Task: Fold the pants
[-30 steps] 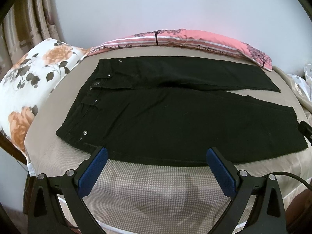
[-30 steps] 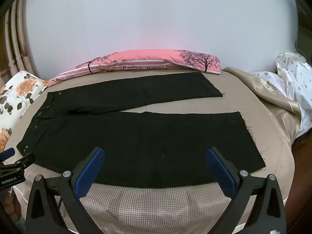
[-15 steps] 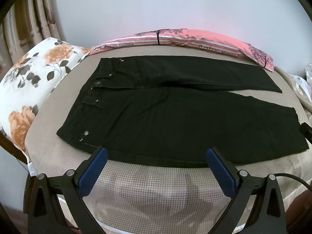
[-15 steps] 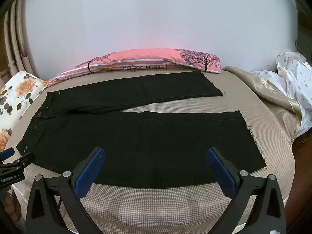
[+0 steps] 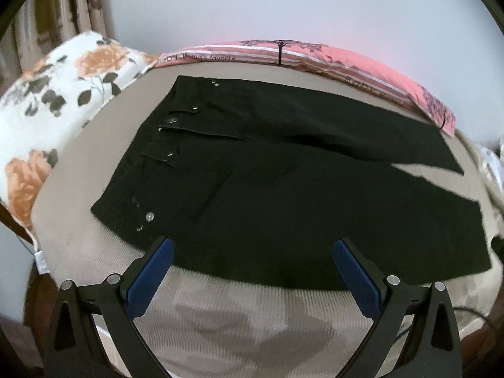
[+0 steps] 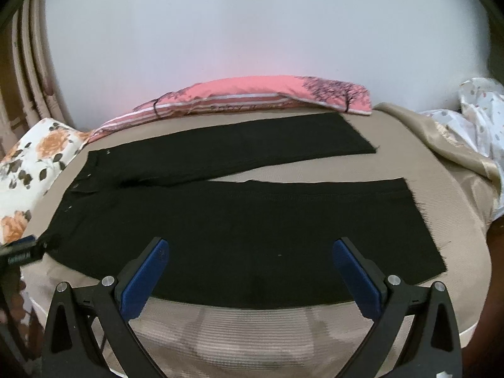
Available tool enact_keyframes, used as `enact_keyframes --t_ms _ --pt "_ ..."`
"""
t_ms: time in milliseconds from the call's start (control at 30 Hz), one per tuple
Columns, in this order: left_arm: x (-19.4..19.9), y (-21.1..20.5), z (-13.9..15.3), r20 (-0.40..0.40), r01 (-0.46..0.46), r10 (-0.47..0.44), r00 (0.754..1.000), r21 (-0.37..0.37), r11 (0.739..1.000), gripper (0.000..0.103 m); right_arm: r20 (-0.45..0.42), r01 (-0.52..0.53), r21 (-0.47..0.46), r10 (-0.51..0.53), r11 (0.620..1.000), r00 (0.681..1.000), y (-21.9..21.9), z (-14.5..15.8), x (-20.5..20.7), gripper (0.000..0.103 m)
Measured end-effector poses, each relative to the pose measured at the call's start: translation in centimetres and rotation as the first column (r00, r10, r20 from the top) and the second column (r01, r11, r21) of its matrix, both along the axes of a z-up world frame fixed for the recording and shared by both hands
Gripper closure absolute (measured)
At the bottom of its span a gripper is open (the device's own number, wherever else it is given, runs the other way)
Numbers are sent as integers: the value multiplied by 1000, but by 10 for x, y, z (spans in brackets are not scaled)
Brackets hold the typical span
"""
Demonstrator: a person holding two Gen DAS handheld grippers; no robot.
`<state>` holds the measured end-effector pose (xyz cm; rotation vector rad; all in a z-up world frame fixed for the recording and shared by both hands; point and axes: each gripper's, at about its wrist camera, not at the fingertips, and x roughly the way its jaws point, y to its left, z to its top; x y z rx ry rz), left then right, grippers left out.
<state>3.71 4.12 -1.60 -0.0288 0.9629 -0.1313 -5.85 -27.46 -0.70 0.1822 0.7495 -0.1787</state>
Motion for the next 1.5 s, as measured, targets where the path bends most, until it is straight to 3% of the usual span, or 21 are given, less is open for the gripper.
enact_keyframes --t_ms 133,267,367,533,733,900,1000,1067,1167,1233,1500 --pt "32 21 10 17 -29 30 999 -18 999 2 -2 -22 -5 22 1000 1000 2 2 12 0" --pt "56 41 27 145 -64 61 988 10 998 2 31 -35 18 34 999 999 -1 8 30 0" --pt "79 50 35 197 -27 16 980 56 998 2 65 -31 46 28 998 998 -5 11 45 0" --pt "130 68 30 127 77 -83 989 46 996 2 19 -73 59 72 996 997 -1 5 89 0" --pt "207 104 13 41 34 -29 999 -140 990 2 -47 -121 67 124 990 991 11 -12 143 0" --pt "273 122 1 -6 32 -34 999 -212 977 3 -86 -136 89 144 987 986 19 -30 184 0" --pt "308 135 -11 -55 37 -57 997 -305 952 13 -110 -145 83 153 986 982 25 -40 210 0" --pt "330 145 -24 -110 9 -50 993 -353 936 33 -126 -149 87 159 985 979 29 -49 226 0" --pt "352 158 -47 -181 -22 -62 981 -430 903 53 -147 -163 102 177 981 973 36 -59 245 0" --pt "361 164 -59 -209 -29 -82 974 -479 877 54 -155 -167 98 181 981 971 40 -64 256 0" --pt "381 170 -78 -242 18 -163 957 -509 861 66 -164 -197 104 212 975 963 53 -76 289 0"
